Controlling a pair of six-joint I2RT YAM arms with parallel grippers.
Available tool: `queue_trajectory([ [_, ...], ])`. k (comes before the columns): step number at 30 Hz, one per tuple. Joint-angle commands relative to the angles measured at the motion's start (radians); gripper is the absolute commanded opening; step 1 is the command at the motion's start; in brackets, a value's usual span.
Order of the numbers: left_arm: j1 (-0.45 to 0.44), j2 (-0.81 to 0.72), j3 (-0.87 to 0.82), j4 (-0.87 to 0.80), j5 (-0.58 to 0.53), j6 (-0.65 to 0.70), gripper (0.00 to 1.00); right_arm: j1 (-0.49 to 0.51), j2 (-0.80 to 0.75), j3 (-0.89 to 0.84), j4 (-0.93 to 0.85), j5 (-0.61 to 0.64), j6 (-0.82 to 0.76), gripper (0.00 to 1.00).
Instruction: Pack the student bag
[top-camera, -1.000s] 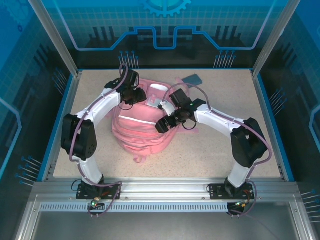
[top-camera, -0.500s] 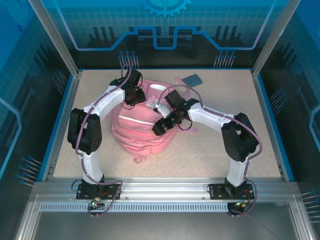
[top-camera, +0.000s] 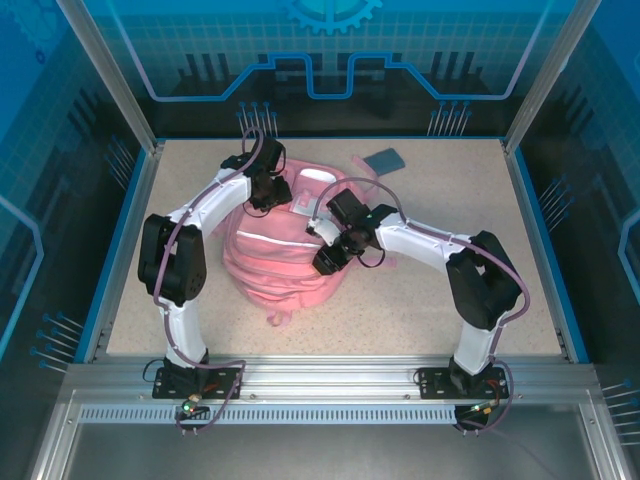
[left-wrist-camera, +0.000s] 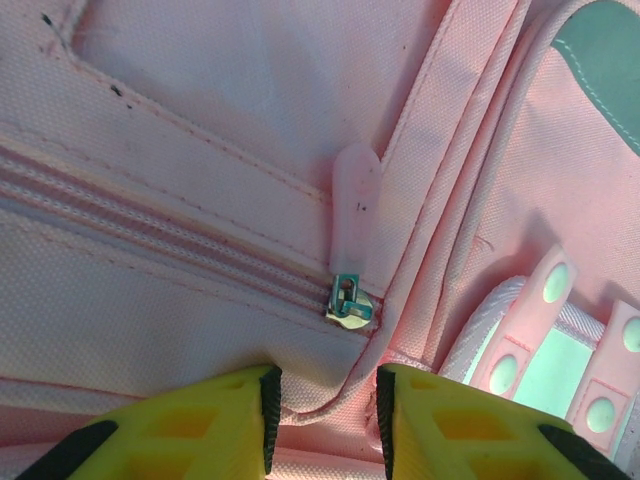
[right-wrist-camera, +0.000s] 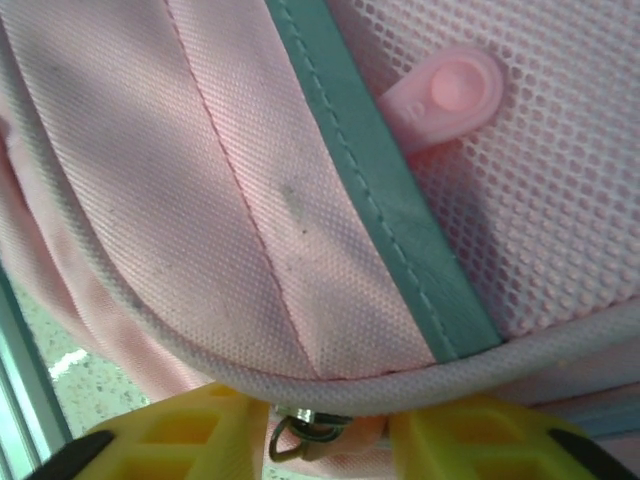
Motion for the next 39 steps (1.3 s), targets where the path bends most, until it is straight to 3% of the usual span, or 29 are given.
queue_trajectory([
  [1,0.021,0.064,-0.014,-0.062,-0.038,-0.015,0.35,0.021,-0.024,-0.005,-0.01,0.065,0.003,0.27],
  [4,0.021,0.07,-0.015,-0.061,-0.038,-0.021,0.35,0.027,-0.035,-0.011,-0.005,0.086,0.005,0.15],
  [8,0.021,0.081,-0.021,-0.054,-0.033,-0.036,0.35,0.066,-0.085,-0.04,0.0,0.089,-0.005,0.08],
  [19,0.012,0.121,-0.09,0.037,-0.02,-0.135,0.27,0.214,-0.093,-0.088,0.063,0.094,0.045,0.05],
  [23,0.005,0.119,-0.092,0.058,-0.004,-0.153,0.26,0.233,-0.092,-0.076,0.092,0.091,0.103,0.08],
  [27,0.007,0.051,-0.087,0.071,0.024,-0.134,0.29,0.2,-0.159,-0.121,0.125,0.136,0.176,0.21],
  [34,0.007,-0.145,-0.092,0.072,0.136,-0.06,0.49,0.1,-0.326,-0.219,0.141,0.141,0.28,0.58],
  [39,0.001,-0.324,-0.194,0.057,0.153,-0.03,0.58,0.038,-0.413,-0.248,0.131,0.225,0.389,0.81],
])
